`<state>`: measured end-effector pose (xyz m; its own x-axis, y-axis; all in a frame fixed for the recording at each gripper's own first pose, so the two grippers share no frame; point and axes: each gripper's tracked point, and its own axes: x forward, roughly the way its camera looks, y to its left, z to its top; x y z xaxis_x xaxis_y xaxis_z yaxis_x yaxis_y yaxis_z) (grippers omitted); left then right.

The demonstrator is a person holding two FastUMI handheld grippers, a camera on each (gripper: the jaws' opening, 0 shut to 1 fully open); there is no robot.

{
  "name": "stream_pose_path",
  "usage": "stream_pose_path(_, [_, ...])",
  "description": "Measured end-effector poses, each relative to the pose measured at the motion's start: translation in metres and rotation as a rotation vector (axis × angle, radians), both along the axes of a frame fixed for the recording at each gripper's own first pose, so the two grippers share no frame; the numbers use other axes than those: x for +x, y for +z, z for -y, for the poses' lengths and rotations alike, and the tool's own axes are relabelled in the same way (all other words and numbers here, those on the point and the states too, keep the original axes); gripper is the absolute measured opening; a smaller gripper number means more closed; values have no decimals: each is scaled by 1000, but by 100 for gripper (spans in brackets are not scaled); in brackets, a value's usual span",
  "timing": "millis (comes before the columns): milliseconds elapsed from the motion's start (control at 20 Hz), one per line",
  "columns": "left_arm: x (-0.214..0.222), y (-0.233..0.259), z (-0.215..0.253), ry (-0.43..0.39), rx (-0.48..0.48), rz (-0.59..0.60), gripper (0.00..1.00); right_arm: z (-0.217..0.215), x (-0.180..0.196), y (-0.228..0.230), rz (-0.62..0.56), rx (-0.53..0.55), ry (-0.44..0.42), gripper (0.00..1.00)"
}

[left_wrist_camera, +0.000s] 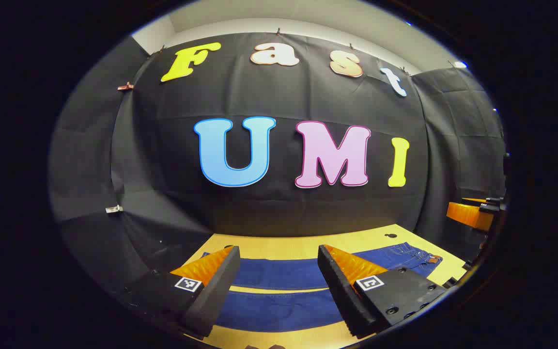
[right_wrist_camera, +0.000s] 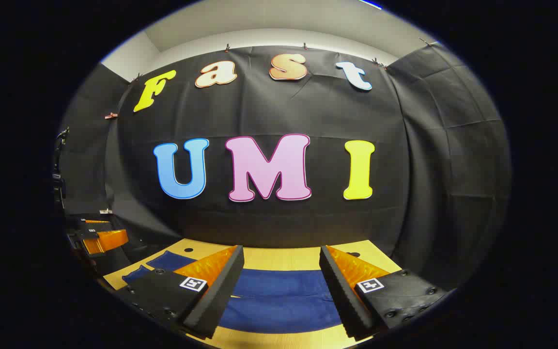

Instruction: Grasp the waist and the cuffs of the jeans and fold them to make the two legs overlap; first hold the waist and fold one-third of the jeans toward the cuffs, then hold the cuffs and fold the remaining one-third in the same direction to finish folding.

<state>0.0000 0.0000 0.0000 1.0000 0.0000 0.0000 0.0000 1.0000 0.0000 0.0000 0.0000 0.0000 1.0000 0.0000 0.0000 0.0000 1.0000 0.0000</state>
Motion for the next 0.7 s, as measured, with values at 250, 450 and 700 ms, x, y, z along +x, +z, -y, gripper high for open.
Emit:
stream_pose_path(250, [-9, -15, 24, -63, -99, -48, 97, -2, -7, -4, -8, -10, 30, 100])
stream_pose_path(450, [-22, -8, 29, -110, -105, -1, 96, 4, -9, 2, 22, -64, -2, 96])
stream_pose_path(700, [-21, -13, 15, -89, -32, -11, 96, 8, -15, -9, -1, -40, -21, 97])
